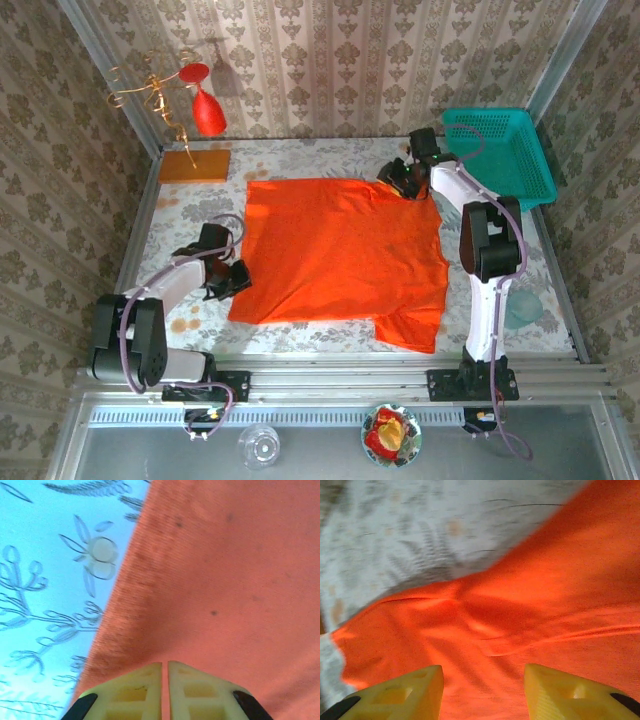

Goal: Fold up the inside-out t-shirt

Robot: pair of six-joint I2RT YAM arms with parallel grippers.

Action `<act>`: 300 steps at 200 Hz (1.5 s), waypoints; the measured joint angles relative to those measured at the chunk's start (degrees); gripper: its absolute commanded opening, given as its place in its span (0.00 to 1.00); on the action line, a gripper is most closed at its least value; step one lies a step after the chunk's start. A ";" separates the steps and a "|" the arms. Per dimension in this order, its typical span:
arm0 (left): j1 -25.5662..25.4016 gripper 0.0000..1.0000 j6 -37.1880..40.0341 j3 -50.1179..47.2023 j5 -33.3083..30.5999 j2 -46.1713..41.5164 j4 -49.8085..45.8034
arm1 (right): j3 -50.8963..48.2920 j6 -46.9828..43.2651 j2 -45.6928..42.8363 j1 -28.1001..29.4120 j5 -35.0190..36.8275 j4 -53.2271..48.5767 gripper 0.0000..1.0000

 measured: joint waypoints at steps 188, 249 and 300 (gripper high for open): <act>2.32 0.11 2.93 -0.76 -2.47 1.05 -0.02 | -1.60 -6.27 4.39 -9.05 0.44 -0.33 0.36; 2.32 0.11 2.95 -0.39 -2.47 1.05 -0.61 | -1.62 -6.12 4.37 -8.92 0.04 -0.28 0.35; 2.32 0.11 2.95 -0.33 -2.47 1.05 -1.01 | -1.60 -6.12 3.61 -8.90 0.07 -0.35 0.32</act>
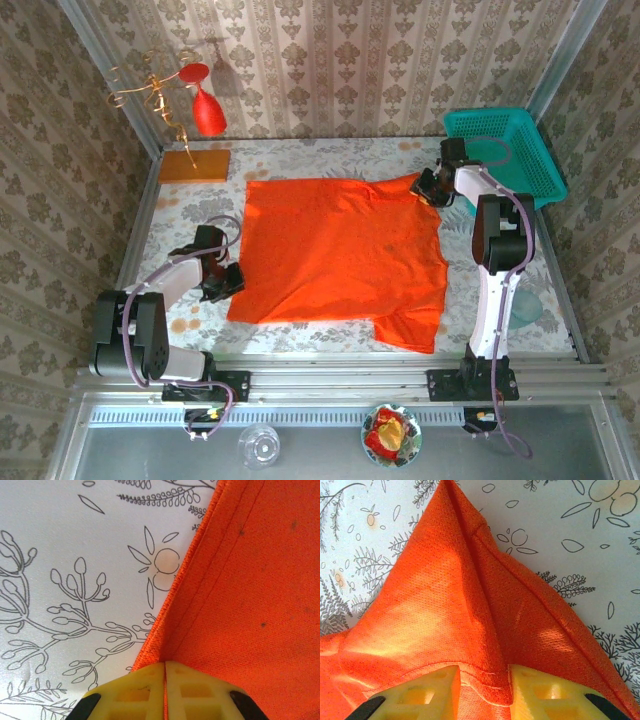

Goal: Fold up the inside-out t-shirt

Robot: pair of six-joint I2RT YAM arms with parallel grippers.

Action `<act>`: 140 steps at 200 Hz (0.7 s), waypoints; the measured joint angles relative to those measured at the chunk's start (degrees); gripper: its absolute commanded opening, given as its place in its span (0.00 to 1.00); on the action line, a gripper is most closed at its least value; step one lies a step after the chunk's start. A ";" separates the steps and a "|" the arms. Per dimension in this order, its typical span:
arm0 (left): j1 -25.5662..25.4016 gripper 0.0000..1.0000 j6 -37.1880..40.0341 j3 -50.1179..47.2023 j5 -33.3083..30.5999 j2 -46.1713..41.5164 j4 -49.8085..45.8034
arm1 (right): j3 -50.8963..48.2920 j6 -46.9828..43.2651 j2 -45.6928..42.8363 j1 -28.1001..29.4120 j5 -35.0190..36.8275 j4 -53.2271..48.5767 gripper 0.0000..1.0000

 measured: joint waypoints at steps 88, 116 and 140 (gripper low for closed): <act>0.00 0.10 0.00 0.04 0.00 0.00 -0.11 | 1.14 0.00 -0.48 0.59 0.00 -0.50 0.20; 0.00 0.10 0.00 0.09 0.00 0.00 -0.17 | 1.95 0.00 -0.70 0.63 0.00 -0.72 0.17; 0.00 0.10 0.00 0.11 0.02 0.00 -0.31 | 2.80 -0.22 -0.70 0.63 0.00 -0.90 0.08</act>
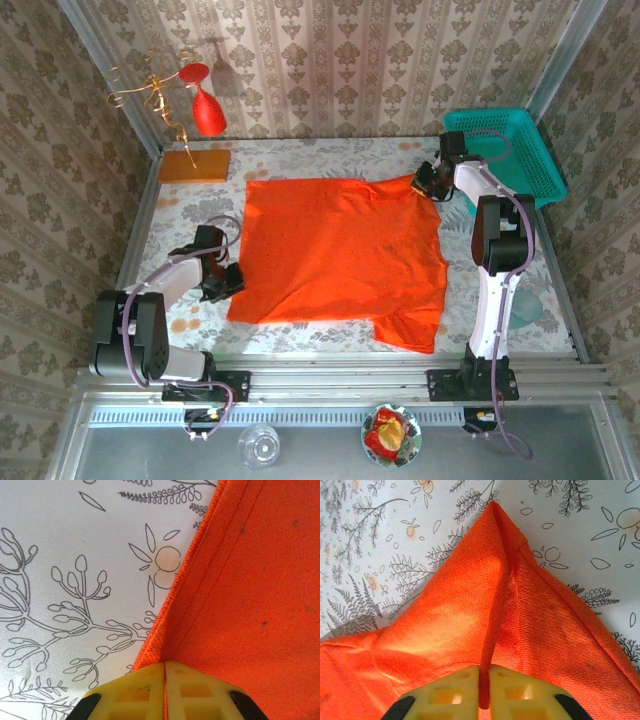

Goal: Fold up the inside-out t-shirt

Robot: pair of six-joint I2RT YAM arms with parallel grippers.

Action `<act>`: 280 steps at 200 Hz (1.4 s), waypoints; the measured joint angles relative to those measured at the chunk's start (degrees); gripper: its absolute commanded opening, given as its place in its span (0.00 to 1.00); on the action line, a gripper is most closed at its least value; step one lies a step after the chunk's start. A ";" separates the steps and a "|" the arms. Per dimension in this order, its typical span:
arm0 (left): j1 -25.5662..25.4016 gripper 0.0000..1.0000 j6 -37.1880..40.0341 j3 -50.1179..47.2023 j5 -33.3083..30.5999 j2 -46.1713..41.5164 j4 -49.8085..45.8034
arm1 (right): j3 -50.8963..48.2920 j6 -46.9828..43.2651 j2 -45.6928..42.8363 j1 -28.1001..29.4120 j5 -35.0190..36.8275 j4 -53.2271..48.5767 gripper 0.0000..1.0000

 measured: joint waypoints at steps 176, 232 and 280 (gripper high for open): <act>0.00 0.11 -0.07 0.31 -0.04 -6.25 -2.62 | 8.85 21.75 9.55 0.22 0.15 24.72 0.49; 0.00 0.12 -0.04 0.33 0.02 -6.29 -2.95 | 0.59 16.65 2.71 1.55 -0.85 22.29 0.62; 0.00 0.13 -0.02 0.33 0.42 -6.29 -3.02 | -3.69 17.20 2.29 4.98 -4.48 23.21 0.72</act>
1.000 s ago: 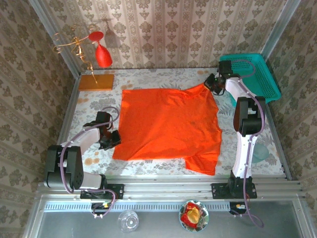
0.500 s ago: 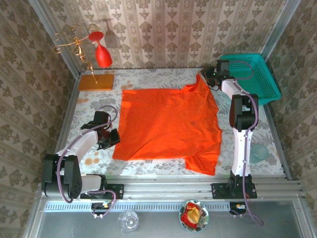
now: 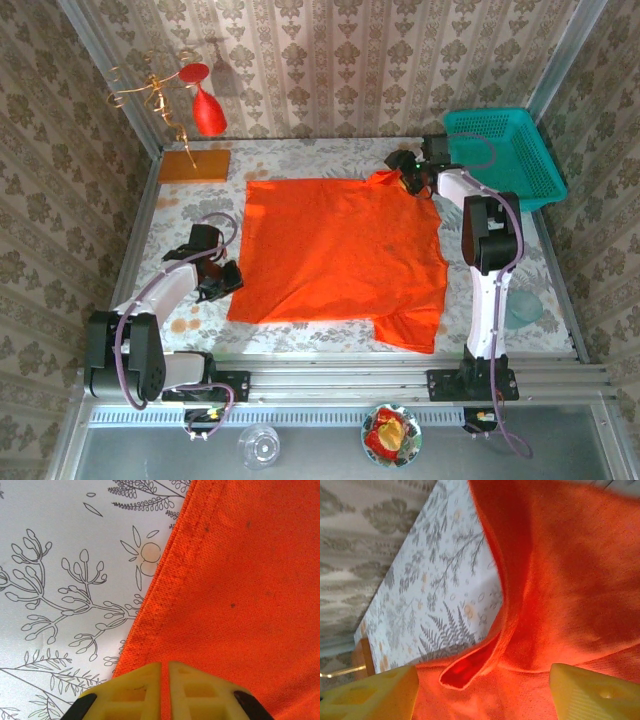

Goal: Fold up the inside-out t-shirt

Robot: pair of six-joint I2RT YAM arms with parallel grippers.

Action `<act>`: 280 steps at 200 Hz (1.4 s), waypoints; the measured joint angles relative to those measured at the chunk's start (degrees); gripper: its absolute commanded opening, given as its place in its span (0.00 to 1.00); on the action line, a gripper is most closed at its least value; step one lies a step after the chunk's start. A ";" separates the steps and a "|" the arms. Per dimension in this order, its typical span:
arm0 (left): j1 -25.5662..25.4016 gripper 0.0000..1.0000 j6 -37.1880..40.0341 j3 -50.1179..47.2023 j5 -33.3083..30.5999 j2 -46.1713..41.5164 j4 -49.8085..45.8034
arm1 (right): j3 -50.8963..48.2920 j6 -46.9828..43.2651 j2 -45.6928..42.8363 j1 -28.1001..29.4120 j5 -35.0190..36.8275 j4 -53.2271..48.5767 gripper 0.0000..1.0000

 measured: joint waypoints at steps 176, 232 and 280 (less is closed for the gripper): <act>-0.04 0.14 -0.02 0.00 -0.15 -6.21 -3.06 | 32.61 8.96 22.97 2.86 -3.52 0.59 0.71; -0.07 0.14 0.00 0.00 0.26 -6.21 -3.15 | 16.20 7.08 10.86 3.06 -3.87 0.57 0.71; -0.15 0.14 0.00 0.00 0.63 -5.64 -3.13 | 10.86 8.70 9.70 3.87 -6.08 4.98 0.71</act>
